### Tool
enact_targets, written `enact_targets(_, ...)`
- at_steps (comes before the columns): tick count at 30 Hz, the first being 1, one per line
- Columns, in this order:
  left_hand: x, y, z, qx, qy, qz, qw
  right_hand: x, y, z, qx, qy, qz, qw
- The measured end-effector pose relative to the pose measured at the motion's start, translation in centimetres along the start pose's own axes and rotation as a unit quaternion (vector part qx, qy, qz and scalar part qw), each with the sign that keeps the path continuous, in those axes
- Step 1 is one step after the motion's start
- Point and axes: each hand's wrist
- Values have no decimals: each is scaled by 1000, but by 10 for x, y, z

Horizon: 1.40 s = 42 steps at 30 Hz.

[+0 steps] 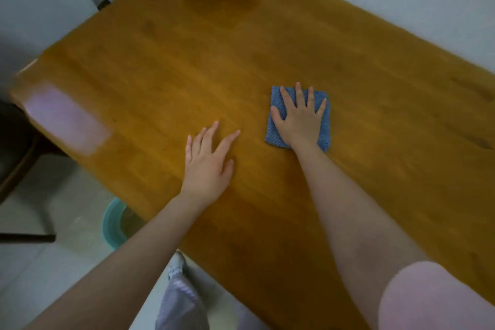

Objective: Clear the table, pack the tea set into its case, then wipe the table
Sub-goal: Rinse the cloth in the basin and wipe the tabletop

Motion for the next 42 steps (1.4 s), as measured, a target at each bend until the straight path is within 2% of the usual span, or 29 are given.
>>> enact_targets(4, 6, -5, -23, -31, 17, -12, 999, 2, 2, -14, -13, 2, 3, 1000)
enact_targets(8, 2, -2, -46, -47, 34, -9, 998, 7, 17, -59, -26, -16, 12, 999)
enact_targets(13, -8, 6, -69, -74, 44, -12, 996, 13, 35, -121, -35, 3, 17, 999)
enact_targets(18, -19, 12, -91, -82, 55, -16, 995, 18, 56, -173, -40, 16, 21, 999)
enact_targets(26, -7, 8, -123, -69, 131, -7, 989, 23, 67, -236, -83, 57, 5, 995)
enact_targets(31, -9, 8, -138, -35, 147, 5, 989, 17, 67, -252, -51, 43, 37, 997)
enact_targets(36, -6, 7, -140, 2, 175, 2, 985, -4, 60, -259, 108, 20, 107, 988)
enact_targets(39, -1, 1, -130, -3, 165, -11, 986, -11, 49, -263, 96, 38, 111, 988)
enact_targets(42, 1, -5, -119, -43, 160, -91, 982, -17, 39, -267, 68, 22, 129, 989)
Point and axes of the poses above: each hand's wrist, its own z-axis towards the middle knuckle, its own x-axis out of the palm, y = z × x, and after that the axes turned 1 degree about -z, right-handed
